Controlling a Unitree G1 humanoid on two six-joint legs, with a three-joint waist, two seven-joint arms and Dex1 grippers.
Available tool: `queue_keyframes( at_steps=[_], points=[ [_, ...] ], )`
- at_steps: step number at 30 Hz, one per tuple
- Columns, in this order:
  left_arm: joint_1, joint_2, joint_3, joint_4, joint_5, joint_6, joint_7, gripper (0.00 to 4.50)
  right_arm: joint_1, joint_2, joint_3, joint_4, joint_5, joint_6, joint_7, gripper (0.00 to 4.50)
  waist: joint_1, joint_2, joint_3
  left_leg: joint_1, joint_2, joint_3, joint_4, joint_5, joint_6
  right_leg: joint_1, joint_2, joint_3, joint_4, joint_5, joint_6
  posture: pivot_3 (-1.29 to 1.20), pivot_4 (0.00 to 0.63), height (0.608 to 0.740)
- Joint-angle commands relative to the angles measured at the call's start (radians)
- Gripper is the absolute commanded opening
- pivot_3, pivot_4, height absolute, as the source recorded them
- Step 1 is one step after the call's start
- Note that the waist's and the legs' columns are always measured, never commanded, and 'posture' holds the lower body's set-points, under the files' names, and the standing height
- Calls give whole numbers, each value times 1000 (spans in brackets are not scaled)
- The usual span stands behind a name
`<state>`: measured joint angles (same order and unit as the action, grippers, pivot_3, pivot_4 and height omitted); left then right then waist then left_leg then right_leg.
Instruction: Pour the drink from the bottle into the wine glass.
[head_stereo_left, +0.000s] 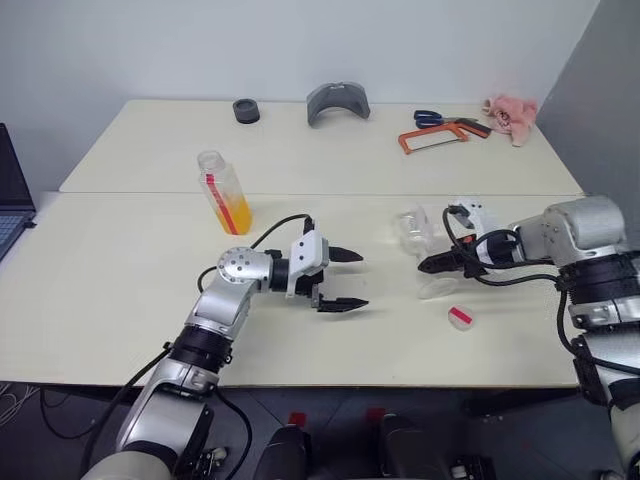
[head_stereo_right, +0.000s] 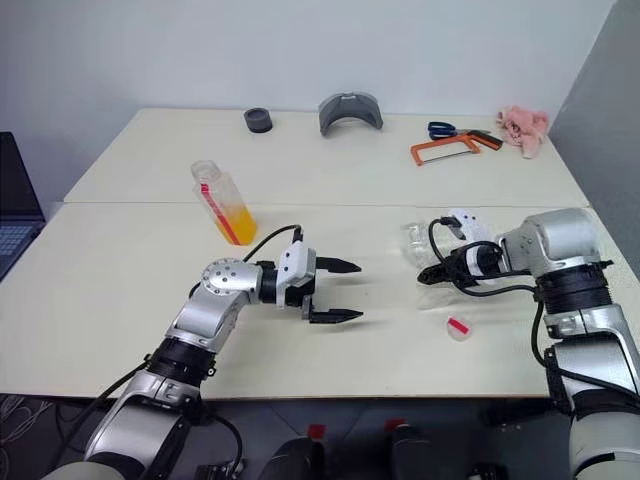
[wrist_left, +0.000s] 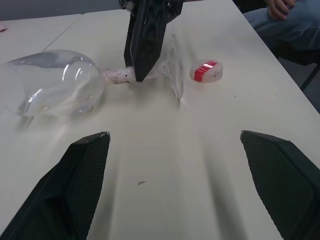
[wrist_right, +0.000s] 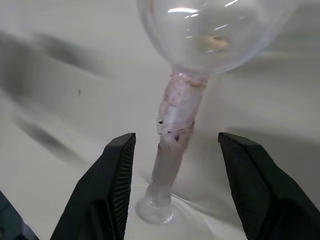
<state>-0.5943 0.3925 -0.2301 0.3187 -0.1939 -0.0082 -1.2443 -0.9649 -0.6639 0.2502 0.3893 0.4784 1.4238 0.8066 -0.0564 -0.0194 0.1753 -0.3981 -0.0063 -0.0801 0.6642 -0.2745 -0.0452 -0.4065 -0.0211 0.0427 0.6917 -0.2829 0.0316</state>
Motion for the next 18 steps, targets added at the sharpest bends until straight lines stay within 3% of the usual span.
queue_keyframes(
  at_steps=[1,5,8,14,18],
  points=[
    [9,2,0,-36,5,-17,12,4500,-59,-9,66,71,-47,-80,74,2800,0,0,0,0,0,0,0,0,0,0,0,0,0,0,0,0,150,740],
    [22,3,-3,-47,9,-22,20,4500,-110,11,124,187,-106,-157,137,2800,1,0,0,0,0,0,0,0,0,0,-1,0,-1,0,0,0,150,740],
    [33,4,-3,-59,10,-21,21,4500,-142,28,141,243,-132,-185,183,2194,0,0,0,0,0,0,0,0,0,0,0,-1,-1,0,0,0,150,740],
    [41,9,-1,-66,13,-25,15,4500,-168,53,127,278,-157,-185,232,179,1,0,0,0,0,-1,0,0,0,0,-1,0,-1,0,0,0,150,740],
    [38,14,2,-65,11,-22,11,4500,-225,84,9,334,-146,-223,172,160,0,1,1,0,0,-1,0,0,0,-1,-1,0,0,0,0,0,150,740]
  ],
)
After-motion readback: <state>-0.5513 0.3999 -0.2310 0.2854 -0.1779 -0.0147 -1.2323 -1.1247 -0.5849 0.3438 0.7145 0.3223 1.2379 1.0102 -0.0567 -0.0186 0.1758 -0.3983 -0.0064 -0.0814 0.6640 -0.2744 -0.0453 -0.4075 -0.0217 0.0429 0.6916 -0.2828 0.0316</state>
